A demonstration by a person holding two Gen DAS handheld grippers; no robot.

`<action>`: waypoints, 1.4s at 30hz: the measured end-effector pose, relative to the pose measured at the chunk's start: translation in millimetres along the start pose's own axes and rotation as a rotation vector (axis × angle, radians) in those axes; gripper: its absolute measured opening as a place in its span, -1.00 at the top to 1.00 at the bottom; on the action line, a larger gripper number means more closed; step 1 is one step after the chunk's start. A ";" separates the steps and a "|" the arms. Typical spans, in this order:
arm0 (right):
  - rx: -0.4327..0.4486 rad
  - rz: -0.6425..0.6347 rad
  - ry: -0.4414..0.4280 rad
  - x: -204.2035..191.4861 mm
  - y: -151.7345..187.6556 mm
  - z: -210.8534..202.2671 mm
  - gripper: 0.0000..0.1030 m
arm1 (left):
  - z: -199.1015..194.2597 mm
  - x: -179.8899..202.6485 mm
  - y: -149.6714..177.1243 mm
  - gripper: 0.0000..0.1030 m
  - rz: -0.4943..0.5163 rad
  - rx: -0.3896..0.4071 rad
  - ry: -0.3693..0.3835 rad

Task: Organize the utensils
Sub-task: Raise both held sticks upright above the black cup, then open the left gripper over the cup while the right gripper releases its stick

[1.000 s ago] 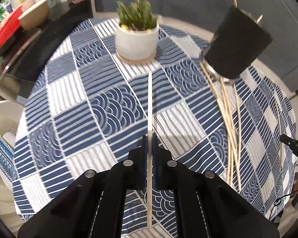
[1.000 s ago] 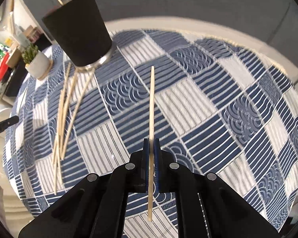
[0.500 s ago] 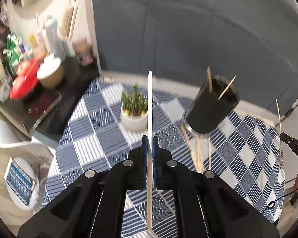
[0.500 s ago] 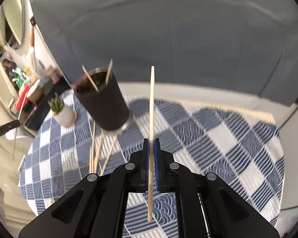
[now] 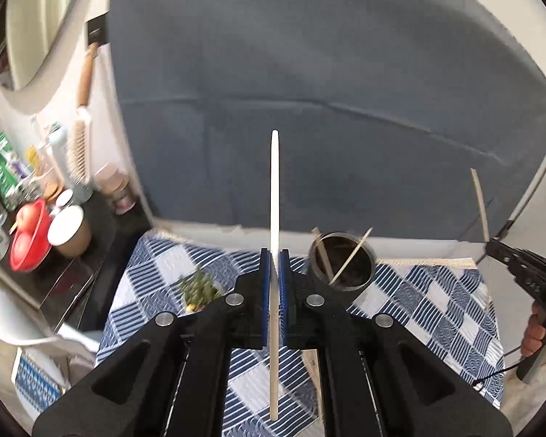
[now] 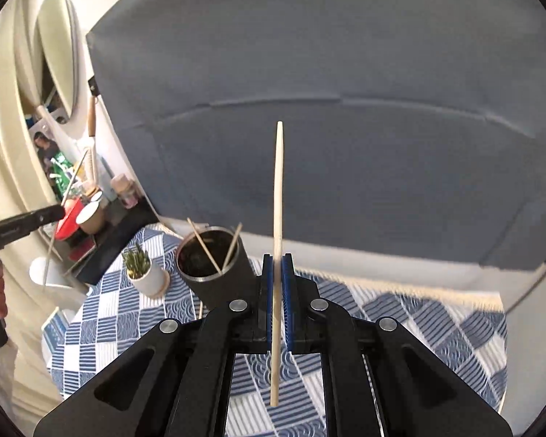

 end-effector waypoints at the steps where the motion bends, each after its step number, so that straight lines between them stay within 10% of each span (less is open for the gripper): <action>1: 0.010 -0.016 -0.010 -1.6 -4.9 1.9 0.91 | 0.9 3.6 -3.4 0.90 0.005 0.014 0.000; 14: 0.173 -0.149 -0.262 -22.4 -39.8 34.7 0.91 | 14.5 31.7 -30.4 0.90 -0.036 0.316 0.235; 26: 0.286 -0.157 -0.444 -22.2 -48.7 74.9 0.91 | 54.7 53.8 -29.7 0.90 -0.043 0.350 0.315; 42: 0.223 -0.041 -0.482 8.9 -28.7 164.7 0.91 | 143.5 70.5 3.3 0.90 -0.089 0.350 0.440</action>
Point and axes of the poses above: each gripper's, at about its wrist camera, not at the fingertips, and z roughly the way its jaws point, x to its right, y to its underside, the point moved 1 cm from there along z, roughly the way its jaws point, and after that the axes turned 13 degrees about -y, right-handed, at the moved point
